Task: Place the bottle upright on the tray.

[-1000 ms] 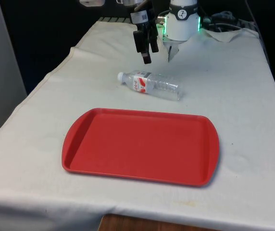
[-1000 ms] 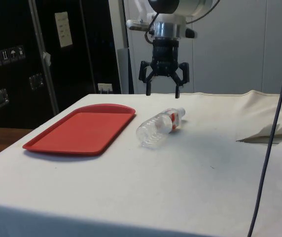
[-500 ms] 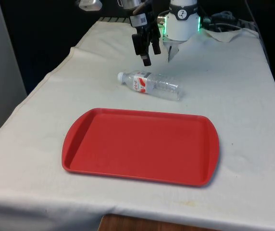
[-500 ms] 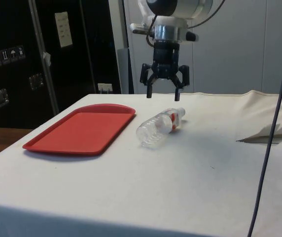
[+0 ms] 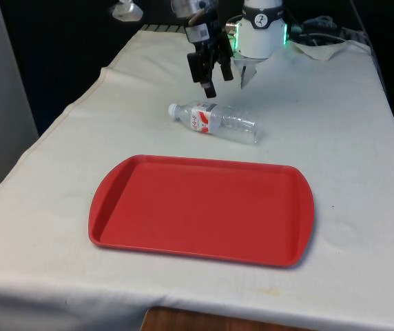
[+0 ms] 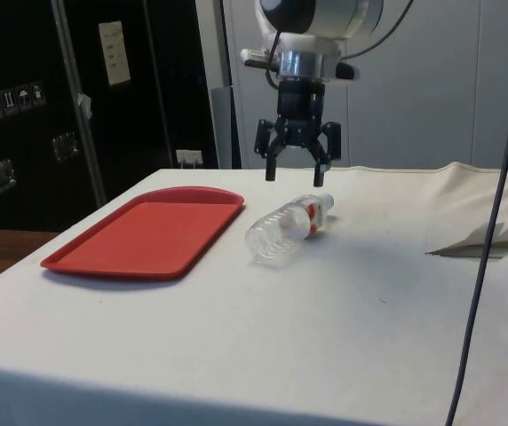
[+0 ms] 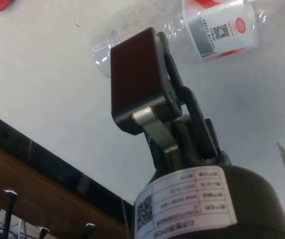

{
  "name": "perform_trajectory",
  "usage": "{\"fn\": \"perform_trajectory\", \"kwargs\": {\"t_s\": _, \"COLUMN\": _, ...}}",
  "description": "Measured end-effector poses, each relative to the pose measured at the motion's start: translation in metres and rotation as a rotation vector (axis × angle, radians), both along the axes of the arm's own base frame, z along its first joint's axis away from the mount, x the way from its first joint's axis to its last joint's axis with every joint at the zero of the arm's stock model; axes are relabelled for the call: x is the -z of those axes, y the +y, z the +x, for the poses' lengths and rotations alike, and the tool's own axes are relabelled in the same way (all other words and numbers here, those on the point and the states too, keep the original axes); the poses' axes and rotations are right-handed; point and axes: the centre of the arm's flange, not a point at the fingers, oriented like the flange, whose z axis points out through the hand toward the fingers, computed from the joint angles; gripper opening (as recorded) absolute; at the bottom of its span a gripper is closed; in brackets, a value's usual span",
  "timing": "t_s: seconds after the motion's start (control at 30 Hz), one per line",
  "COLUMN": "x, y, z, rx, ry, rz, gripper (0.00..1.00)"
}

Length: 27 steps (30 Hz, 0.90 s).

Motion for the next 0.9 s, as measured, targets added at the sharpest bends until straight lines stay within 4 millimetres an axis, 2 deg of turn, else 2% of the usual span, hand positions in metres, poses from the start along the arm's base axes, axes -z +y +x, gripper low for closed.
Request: {"fn": "perform_trajectory", "kwargs": {"t_s": 0.9, "x": 0.014, "y": -0.003, "z": -0.004, "rx": 0.152, "ry": 0.021, "rz": 0.068, "gripper": 1.0}}
